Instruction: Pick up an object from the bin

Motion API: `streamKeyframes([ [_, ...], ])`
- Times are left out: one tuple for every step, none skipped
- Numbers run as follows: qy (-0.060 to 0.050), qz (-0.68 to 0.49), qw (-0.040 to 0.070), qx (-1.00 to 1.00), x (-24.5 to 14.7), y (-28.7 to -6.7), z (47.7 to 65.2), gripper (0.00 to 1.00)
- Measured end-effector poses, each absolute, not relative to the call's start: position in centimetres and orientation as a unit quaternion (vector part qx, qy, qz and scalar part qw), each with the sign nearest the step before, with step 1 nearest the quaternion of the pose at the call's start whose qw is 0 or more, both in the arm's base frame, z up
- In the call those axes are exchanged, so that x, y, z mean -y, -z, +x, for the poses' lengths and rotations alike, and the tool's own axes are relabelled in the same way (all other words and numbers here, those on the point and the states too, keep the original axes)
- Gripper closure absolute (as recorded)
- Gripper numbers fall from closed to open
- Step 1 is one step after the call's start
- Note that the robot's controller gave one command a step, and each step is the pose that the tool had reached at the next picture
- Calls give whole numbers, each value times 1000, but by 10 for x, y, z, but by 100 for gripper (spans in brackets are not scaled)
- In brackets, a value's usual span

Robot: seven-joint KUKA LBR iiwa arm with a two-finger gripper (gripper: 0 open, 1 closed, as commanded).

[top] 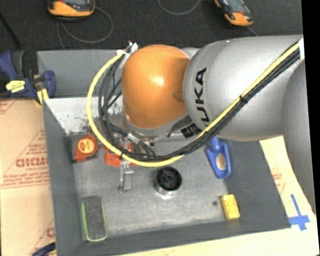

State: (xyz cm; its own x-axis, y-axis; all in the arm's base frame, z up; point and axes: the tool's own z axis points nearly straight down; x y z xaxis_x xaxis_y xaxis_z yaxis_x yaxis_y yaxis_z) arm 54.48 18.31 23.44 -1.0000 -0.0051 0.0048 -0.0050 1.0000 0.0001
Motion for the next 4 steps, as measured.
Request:
streamKeyframes([
  [1, 0, -1, 1000, -182, -239, 546, 0],
  [2, 41, -5, 999, -165, -215, 574, 0],
  [0, 39, 1, 999, -125, -190, 575, 0],
  [0, 9, -1, 1000, -127, -182, 546, 0],
])
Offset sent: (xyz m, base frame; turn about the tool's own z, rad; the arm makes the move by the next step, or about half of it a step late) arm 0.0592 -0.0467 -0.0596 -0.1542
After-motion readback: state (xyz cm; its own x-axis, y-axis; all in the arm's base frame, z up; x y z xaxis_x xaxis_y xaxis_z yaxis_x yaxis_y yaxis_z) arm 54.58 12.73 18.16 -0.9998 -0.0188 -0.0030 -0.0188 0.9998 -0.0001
